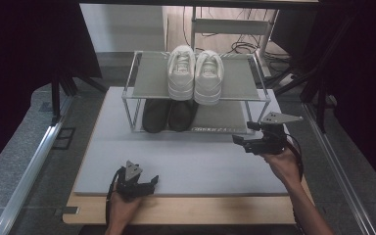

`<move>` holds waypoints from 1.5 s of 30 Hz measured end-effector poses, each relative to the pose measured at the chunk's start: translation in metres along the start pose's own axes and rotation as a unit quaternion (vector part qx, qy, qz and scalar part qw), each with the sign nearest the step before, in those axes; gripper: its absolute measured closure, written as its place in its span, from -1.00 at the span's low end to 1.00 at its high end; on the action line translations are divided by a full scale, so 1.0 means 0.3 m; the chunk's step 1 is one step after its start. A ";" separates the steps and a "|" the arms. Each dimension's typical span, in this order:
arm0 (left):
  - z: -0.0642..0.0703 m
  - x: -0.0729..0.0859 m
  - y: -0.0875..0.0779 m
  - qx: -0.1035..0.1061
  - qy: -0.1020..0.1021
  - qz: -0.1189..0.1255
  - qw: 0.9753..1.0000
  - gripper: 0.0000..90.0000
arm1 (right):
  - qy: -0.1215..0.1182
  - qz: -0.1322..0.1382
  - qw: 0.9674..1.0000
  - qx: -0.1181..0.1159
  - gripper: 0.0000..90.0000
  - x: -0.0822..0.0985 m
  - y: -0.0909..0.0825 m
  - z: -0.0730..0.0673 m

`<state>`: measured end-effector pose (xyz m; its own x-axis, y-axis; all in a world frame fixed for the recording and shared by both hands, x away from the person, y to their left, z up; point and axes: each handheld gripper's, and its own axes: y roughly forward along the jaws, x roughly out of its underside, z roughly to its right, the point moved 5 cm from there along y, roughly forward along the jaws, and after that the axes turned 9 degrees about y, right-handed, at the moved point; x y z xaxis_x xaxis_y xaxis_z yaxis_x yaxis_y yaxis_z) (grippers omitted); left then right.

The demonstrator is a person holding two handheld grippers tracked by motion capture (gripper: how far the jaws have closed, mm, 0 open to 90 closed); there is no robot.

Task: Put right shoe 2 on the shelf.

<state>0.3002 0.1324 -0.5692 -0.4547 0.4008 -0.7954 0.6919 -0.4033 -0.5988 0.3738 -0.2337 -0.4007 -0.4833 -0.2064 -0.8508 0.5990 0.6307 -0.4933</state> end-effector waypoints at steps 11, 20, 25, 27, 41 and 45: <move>0.000 0.000 0.000 0.000 0.000 0.000 1.000 -0.69 | -0.011 -0.022 1.000 0.006 -0.67 0.070 -0.001 -0.008; 0.000 0.000 0.000 0.000 0.000 0.000 1.000 -0.69 | -0.014 -0.033 0.999 0.012 -0.69 0.121 -0.002 -0.005; 0.000 0.000 0.000 0.000 0.000 0.000 1.000 -0.69 | -0.014 -0.039 0.999 0.014 -0.71 0.153 0.003 0.001; 0.000 0.000 0.000 0.000 0.000 0.000 1.000 -0.69 | -0.013 -0.038 0.999 0.014 -0.71 0.165 0.007 0.002; 0.000 0.001 -0.001 0.000 0.000 -0.001 1.000 -0.69 | -0.007 -0.054 0.998 0.010 -0.81 0.262 0.052 0.010; 0.000 0.001 -0.001 0.000 -0.001 -0.001 1.000 -0.69 | -0.002 -0.054 0.999 0.010 -0.88 0.291 0.062 0.017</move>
<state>0.2999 0.1325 -0.5692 -0.4570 0.4009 -0.7940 0.6903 -0.4030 -0.6009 0.3461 -0.2437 -0.4851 -0.5430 -0.2751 -0.7934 0.5560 0.5903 -0.5852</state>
